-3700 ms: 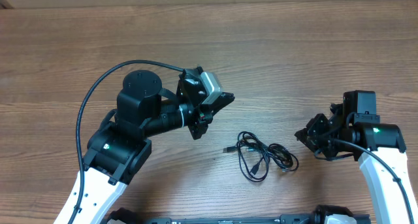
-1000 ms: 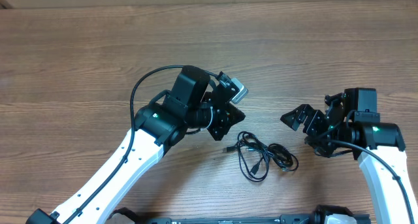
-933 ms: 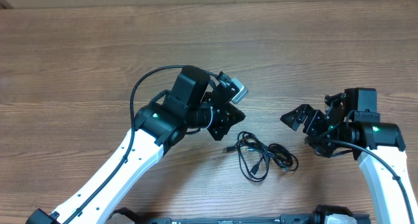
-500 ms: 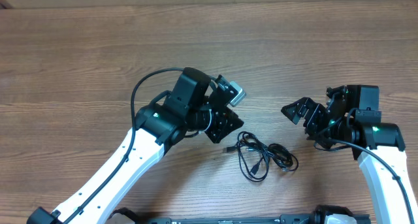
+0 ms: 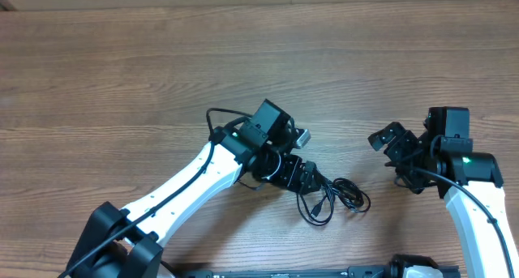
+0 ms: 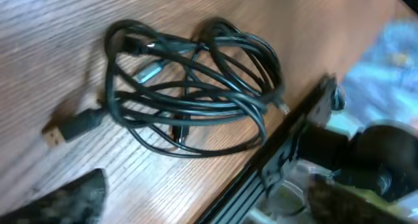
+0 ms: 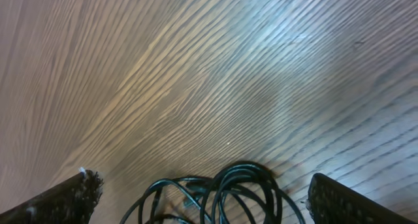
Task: Untangle cables
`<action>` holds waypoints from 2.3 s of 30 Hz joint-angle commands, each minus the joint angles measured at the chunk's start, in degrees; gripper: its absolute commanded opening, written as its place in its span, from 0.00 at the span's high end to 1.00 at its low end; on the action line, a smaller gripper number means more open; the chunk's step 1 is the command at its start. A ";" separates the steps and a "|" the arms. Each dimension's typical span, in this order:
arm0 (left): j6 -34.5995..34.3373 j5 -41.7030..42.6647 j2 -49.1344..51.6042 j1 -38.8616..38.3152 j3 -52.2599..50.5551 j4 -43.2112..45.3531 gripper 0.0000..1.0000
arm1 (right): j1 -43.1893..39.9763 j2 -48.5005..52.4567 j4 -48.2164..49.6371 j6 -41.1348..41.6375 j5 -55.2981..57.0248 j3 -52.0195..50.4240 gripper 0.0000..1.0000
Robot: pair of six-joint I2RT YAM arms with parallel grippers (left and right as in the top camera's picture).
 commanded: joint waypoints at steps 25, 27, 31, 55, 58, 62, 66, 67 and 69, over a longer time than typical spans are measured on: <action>-57.13 -3.54 8.31 -6.47 0.66 3.23 0.23 | -0.17 0.13 -1.38 1.16 2.10 -0.09 0.00; -55.08 5.46 8.28 -5.05 0.66 6.03 0.14 | -0.20 0.13 -1.44 1.20 2.08 -0.09 0.00; -55.17 5.77 8.28 -2.51 0.66 7.26 0.11 | -0.17 0.13 -1.40 1.20 2.05 -0.09 0.00; -34.77 0.50 14.16 -3.52 0.76 14.19 0.96 | -0.17 0.11 -2.95 -3.37 -2.12 -0.09 0.00; -9.86 3.87 8.13 -1.70 0.76 21.29 0.96 | -0.17 0.11 -2.91 -14.03 -12.76 -0.09 0.00; 3.98 3.06 -0.96 -0.37 0.76 24.55 0.96 | -0.17 0.04 -3.39 -22.05 -28.41 -0.09 0.07; 0.17 -7.28 -7.32 1.36 0.76 24.09 0.96 | -0.17 -0.74 -3.10 -23.45 -34.71 -0.09 0.08; -0.61 -7.45 -8.31 1.77 0.76 24.06 0.96 | -0.17 -1.11 -2.91 -24.52 -36.26 -0.07 0.08; -2.71 -7.43 -9.44 2.49 0.76 24.11 0.96 | -0.17 -2.19 -2.25 -26.36 -39.23 -0.07 0.08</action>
